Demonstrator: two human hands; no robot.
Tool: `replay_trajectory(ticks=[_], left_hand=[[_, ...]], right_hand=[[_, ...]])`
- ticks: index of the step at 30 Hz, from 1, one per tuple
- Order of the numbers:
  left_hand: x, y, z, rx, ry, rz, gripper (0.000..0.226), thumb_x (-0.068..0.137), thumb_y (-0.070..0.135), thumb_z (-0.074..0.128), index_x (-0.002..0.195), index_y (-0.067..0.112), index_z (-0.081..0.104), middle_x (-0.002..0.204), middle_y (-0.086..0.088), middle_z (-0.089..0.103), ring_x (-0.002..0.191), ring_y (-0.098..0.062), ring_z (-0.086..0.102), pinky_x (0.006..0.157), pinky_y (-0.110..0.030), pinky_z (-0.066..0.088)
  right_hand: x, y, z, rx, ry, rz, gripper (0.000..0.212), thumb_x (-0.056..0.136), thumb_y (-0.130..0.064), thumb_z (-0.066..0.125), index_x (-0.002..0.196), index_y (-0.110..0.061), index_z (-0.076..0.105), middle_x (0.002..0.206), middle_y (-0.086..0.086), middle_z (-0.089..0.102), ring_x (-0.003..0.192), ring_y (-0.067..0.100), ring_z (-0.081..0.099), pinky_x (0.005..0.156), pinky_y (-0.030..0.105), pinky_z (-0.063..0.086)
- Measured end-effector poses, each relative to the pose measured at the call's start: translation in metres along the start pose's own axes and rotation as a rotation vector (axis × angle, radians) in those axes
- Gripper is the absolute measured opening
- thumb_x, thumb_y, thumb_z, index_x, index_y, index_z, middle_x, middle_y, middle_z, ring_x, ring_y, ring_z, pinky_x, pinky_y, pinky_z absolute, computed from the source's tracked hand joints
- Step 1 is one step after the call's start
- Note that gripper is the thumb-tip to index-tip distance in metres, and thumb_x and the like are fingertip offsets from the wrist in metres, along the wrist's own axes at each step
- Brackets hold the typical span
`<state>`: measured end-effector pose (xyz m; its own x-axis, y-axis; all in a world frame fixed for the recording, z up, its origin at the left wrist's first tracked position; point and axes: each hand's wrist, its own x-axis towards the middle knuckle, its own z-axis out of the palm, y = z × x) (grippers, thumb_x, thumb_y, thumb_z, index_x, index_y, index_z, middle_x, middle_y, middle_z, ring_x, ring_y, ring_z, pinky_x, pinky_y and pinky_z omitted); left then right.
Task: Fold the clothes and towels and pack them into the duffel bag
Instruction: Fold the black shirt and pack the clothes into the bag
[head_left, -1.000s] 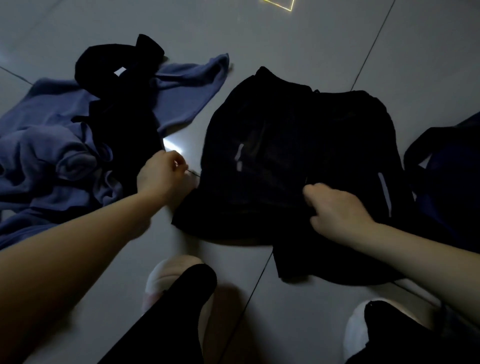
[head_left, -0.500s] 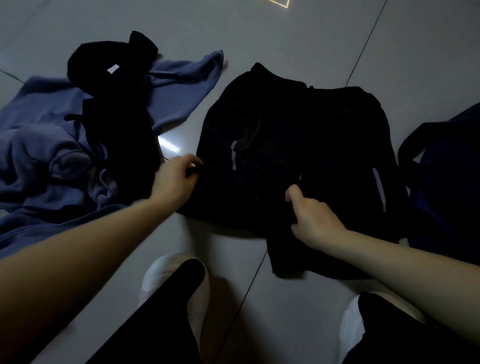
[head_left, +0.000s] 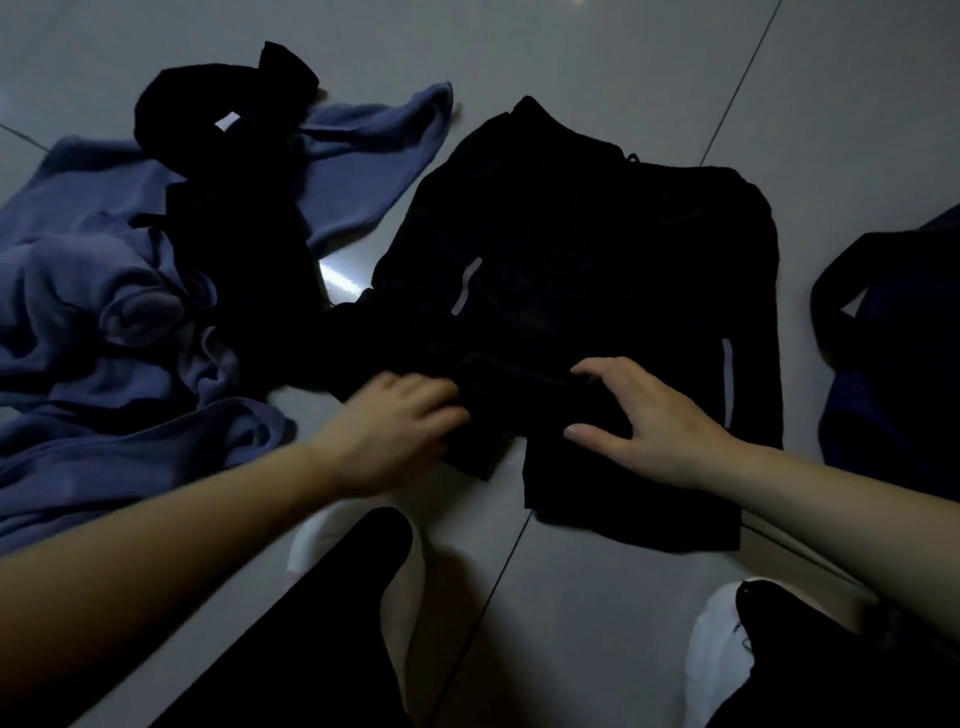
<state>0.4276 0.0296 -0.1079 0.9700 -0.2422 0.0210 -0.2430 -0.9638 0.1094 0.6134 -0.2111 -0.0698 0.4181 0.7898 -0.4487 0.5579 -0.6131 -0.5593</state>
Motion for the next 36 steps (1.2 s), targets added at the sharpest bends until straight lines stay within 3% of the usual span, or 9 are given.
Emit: replay_trajectory(ticks=[3, 7, 11, 13, 17, 22, 29, 31, 36], left_hand=[[0.002, 0.024, 0.01, -0.01, -0.237, 0.036, 0.051, 0.06, 0.034, 0.084, 0.107, 0.024, 0.068, 0.11, -0.007, 0.065, 0.087, -0.027, 0.066, 0.061, -0.036, 0.054], [0.007, 0.023, 0.003, -0.191, -0.229, 0.168, 0.03, 0.082, 0.024, 0.062, 0.111, 0.023, 0.065, 0.107, -0.001, 0.062, 0.084, -0.019, 0.063, 0.06, -0.029, 0.052], [0.016, -0.005, -0.011, -0.255, 0.121, -0.206, 0.029, 0.085, 0.027, 0.046, 0.104, 0.016, 0.065, 0.104, -0.009, 0.062, 0.089, -0.027, 0.057, 0.066, -0.033, 0.053], [0.019, -0.033, -0.017, -0.19, 0.108, -0.478, 0.039, 0.083, 0.024, 0.055, 0.12, 0.016, 0.06, 0.121, -0.013, 0.055, 0.107, -0.036, 0.049, 0.083, -0.047, 0.051], [0.021, -0.082, -0.021, -0.17, -0.335, -0.658, 0.062, 0.083, 0.02, 0.065, 0.14, 0.032, 0.045, 0.143, -0.004, 0.037, 0.128, -0.034, 0.035, 0.096, -0.048, 0.042], [0.019, -0.085, -0.022, -0.172, -0.002, -0.711, 0.022, 0.086, 0.011, 0.063, 0.106, 0.016, 0.069, 0.117, -0.006, 0.059, 0.103, -0.03, 0.058, 0.07, -0.038, 0.047], [-0.022, -0.108, -0.027, -0.04, -0.057, -0.937, 0.022, 0.09, 0.011, 0.055, 0.106, 0.013, 0.071, 0.104, -0.015, 0.062, 0.097, -0.038, 0.053, 0.071, -0.044, 0.045], [-0.023, -0.106, -0.024, -0.026, -0.091, -0.913, 0.025, 0.089, 0.01, 0.054, 0.106, 0.014, 0.072, 0.109, -0.014, 0.063, 0.099, -0.04, 0.051, 0.072, -0.045, 0.047], [0.016, -0.07, -0.036, -0.023, 0.236, -0.701, 0.028, 0.072, 0.011, 0.047, 0.092, 0.006, 0.067, 0.102, -0.019, 0.062, 0.086, -0.042, 0.057, 0.068, -0.045, 0.043]], right_hand=[[0.004, 0.001, 0.003, -0.055, -0.087, -0.038, 0.061, 0.084, -0.061, 0.053, 0.137, -0.033, 0.043, 0.132, -0.014, 0.047, 0.121, 0.006, 0.043, 0.101, 0.027, 0.039], [0.007, -0.002, 0.003, -0.095, -0.159, -0.13, 0.039, 0.094, -0.051, 0.046, 0.123, -0.03, 0.061, 0.123, -0.014, 0.057, 0.116, 0.007, 0.048, 0.1, 0.028, 0.04], [0.006, 0.005, 0.005, -0.031, 0.336, -0.062, 0.036, 0.094, -0.031, 0.044, 0.12, -0.014, 0.061, 0.118, 0.004, 0.058, 0.11, 0.024, 0.053, 0.093, 0.027, 0.036], [0.007, 0.015, 0.001, -0.028, 0.41, 0.104, 0.04, 0.095, -0.022, 0.05, 0.134, -0.012, 0.05, 0.133, 0.011, 0.047, 0.123, 0.03, 0.043, 0.1, 0.03, 0.03], [-0.001, 0.041, 0.0, -0.055, 0.074, 0.397, 0.085, 0.09, -0.043, 0.061, 0.154, -0.026, 0.008, 0.16, 0.01, 0.002, 0.146, 0.029, 0.004, 0.118, 0.041, 0.009], [-0.011, 0.064, -0.001, -0.349, -0.13, 0.318, 0.102, 0.082, -0.063, 0.059, 0.148, -0.042, -0.016, 0.157, 0.008, -0.026, 0.146, 0.028, -0.016, 0.118, 0.053, 0.008], [-0.014, 0.082, -0.015, -0.414, -0.14, 0.318, 0.106, 0.073, -0.077, 0.053, 0.14, -0.048, -0.024, 0.157, 0.007, -0.026, 0.146, 0.029, -0.015, 0.119, 0.05, 0.01], [-0.013, 0.081, -0.014, -0.428, -0.147, 0.327, 0.107, 0.074, -0.077, 0.053, 0.142, -0.046, -0.024, 0.157, 0.008, -0.026, 0.146, 0.029, -0.014, 0.119, 0.05, 0.011], [-0.009, 0.073, -0.015, -0.434, -0.157, 0.365, 0.109, 0.076, -0.073, 0.057, 0.147, -0.042, -0.019, 0.157, 0.007, -0.026, 0.146, 0.029, -0.015, 0.116, 0.055, 0.016]])
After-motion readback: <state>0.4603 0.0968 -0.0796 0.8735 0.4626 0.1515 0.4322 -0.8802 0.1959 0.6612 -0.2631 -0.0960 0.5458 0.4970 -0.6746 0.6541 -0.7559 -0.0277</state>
